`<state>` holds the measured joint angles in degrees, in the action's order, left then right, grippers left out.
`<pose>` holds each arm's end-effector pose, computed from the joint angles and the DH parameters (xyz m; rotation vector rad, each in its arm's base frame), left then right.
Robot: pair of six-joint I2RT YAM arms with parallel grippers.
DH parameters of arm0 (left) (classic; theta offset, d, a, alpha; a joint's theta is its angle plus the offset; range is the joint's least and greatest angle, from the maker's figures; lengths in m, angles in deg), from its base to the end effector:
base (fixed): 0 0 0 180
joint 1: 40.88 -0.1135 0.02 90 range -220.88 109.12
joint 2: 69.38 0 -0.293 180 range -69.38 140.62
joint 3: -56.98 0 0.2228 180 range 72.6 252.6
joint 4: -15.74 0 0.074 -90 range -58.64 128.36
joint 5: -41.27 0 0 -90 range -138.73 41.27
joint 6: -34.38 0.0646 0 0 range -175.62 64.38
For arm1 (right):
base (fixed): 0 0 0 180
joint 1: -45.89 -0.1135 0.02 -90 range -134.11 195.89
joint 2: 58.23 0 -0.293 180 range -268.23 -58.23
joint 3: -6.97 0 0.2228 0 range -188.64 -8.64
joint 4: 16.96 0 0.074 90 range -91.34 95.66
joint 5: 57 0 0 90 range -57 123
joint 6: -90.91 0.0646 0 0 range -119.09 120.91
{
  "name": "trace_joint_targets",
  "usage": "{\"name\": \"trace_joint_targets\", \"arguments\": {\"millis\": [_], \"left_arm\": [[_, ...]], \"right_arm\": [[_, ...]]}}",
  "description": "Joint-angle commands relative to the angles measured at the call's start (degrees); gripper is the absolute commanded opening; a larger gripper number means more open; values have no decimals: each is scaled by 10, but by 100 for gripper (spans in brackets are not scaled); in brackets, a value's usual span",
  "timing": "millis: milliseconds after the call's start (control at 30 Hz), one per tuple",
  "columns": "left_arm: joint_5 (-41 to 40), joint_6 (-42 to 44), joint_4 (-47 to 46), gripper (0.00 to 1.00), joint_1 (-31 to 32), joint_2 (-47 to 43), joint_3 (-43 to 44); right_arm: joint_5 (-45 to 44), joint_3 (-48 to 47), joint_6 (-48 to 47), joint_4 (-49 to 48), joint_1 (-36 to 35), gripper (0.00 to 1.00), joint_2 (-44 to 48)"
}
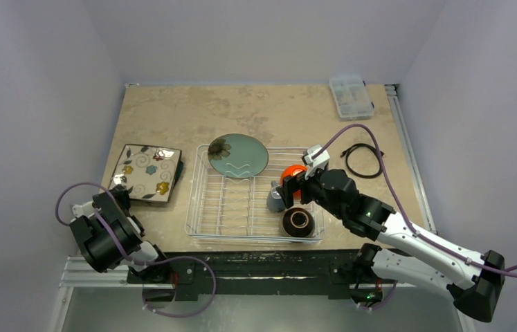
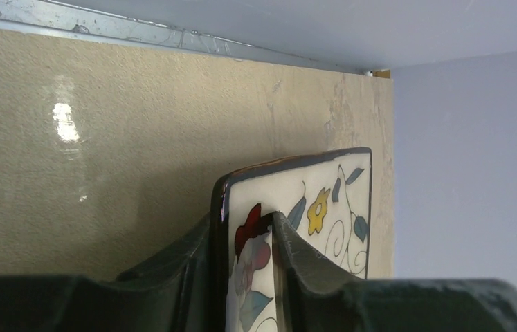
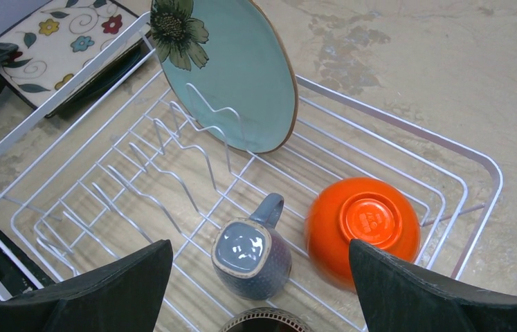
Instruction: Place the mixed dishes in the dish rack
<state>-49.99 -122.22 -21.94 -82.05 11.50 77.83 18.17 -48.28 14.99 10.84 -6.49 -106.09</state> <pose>0.1594 0.1413 0.1571 -1.6004 1.1497 -0.2695 0.1182 0.1263 0.3118 -0.4714 1.8930 0.5283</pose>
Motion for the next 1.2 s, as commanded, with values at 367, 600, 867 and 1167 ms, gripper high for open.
{"name": "trace_joint_targets", "arguments": {"millis": [367,600,867,1167], "left_arm": [[-32,78,311,3,-11,-293,66],[5,9,260,0,-16,-304,52],[39,-92,257,0,-23,-336,74],[76,-211,243,0,-23,-335,109]], "right_arm": [[2,-14,-5,-19,1,99,-16],[-2,-20,-4,-8,1,99,-17],[-8,-35,-3,3,1,99,-26],[1,-38,12,-1,1,99,-21]]}}
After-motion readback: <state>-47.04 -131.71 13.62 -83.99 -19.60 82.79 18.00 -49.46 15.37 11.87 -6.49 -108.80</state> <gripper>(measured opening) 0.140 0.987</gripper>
